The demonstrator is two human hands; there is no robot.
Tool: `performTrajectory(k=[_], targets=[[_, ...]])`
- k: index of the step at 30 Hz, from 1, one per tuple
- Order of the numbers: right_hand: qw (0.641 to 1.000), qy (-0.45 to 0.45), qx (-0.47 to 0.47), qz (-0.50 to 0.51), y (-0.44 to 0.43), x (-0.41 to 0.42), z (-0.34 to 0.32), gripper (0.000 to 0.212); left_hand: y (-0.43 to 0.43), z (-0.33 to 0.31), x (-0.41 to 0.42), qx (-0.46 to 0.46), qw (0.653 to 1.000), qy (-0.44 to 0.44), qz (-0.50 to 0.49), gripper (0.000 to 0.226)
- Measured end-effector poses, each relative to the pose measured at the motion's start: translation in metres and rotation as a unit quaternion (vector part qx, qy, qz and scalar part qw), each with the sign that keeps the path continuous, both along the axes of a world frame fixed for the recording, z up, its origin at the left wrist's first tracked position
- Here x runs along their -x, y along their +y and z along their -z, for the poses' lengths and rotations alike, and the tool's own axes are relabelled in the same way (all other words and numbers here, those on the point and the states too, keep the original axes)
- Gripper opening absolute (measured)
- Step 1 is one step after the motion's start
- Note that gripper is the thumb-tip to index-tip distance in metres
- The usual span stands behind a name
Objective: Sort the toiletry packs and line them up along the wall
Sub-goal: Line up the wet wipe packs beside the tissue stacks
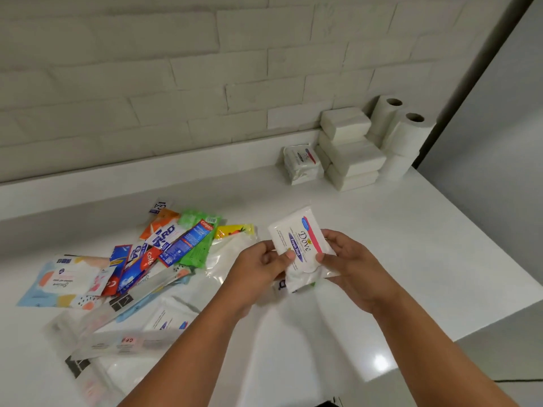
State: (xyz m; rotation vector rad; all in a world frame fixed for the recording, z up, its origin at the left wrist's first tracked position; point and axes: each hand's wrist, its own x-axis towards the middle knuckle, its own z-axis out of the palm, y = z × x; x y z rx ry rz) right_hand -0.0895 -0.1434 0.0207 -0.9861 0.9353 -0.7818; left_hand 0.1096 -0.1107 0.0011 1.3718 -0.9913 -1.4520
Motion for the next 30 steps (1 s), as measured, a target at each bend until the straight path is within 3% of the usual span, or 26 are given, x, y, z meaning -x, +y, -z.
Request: performTrajectory(k=[4,9,18,30], targets=[[0.998,0.031,0.025,0.053,-0.032,0.011,0.011,0.037,-0.033,0.003,0.026,0.011,0.997,-0.068,-0.043,0.024],[0.978,0.135,0.111,0.117,-0.083,0.024,0.015,0.026,-0.085,0.009,0.053,0.024,0.992,-0.105,-0.072,0.024],[0.926,0.326,0.179,0.058,-0.177,0.036,0.057,0.036,-0.184,0.044,0.089,-0.037,0.981,-0.127,-0.143,0.019],[0.896,0.373,0.238,0.035,-0.224,0.034,0.101,0.041,-0.226,0.072,0.102,-0.04,0.931,-0.321,-0.171,0.014]])
